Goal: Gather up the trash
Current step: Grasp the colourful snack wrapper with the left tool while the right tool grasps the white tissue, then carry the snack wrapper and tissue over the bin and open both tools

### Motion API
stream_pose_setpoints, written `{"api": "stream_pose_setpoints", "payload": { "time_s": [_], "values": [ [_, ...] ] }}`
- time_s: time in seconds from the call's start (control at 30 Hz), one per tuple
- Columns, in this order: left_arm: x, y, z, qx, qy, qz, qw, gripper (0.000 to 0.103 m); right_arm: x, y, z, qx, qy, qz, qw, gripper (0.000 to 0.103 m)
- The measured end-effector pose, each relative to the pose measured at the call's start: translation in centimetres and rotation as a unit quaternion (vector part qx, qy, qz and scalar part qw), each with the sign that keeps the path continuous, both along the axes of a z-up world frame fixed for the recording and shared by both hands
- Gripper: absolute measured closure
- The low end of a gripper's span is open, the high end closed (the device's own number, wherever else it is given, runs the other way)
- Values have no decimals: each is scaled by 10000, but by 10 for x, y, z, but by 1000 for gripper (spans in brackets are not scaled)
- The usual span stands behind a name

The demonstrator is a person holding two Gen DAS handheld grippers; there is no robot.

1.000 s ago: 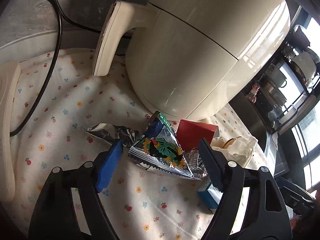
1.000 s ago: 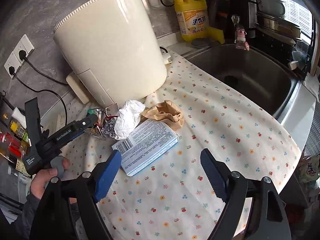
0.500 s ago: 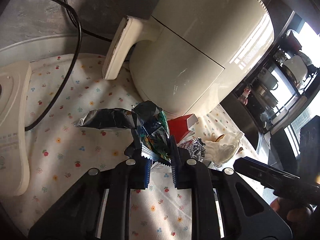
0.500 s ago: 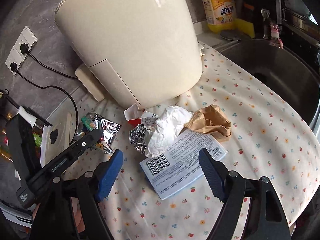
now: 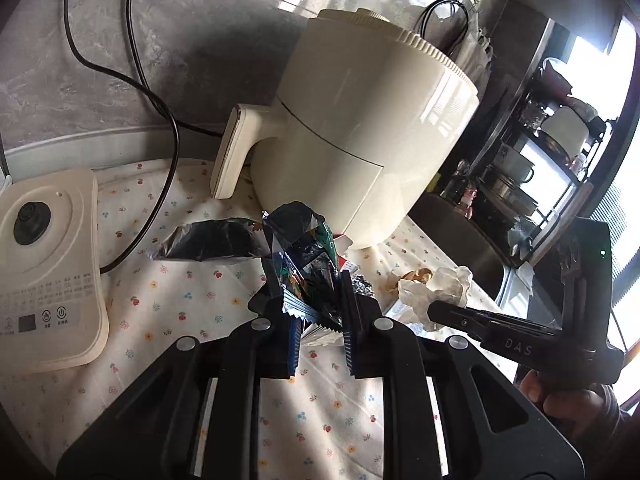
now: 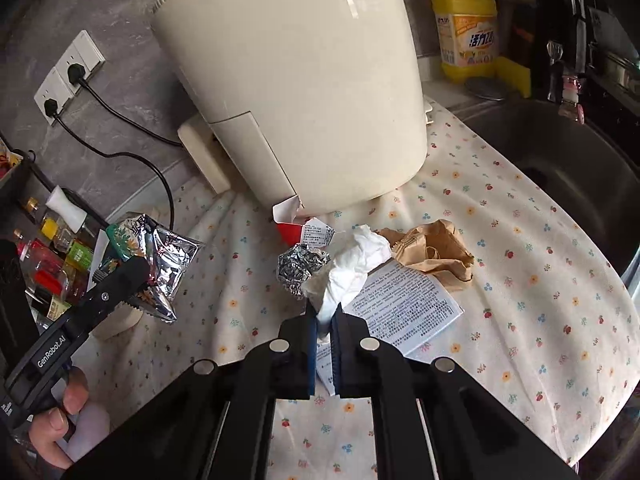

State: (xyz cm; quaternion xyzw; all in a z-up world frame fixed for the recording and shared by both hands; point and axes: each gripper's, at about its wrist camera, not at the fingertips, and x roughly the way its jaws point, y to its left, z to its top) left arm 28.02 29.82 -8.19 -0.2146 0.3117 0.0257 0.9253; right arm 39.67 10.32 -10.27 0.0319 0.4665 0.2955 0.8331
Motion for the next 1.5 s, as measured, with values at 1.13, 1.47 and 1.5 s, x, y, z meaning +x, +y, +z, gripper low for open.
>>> {"api": "stream_pose_setpoints", "payload": {
  "time_s": [1.13,1.47,1.5],
  "values": [
    [-51,-270,14,278,301,-1444,9887,97,-144,-309,20,221,-41,-1052,9942,96],
    [-65,-328,-13,436,618,-1481,9861,99,-165,-387,-24,162,426,-1258,9910,96],
    [-64,-330,-21,443,745,-1449,9856,99,-167,-393,-30,135,474,-1284,9905,96]
  ]
}}
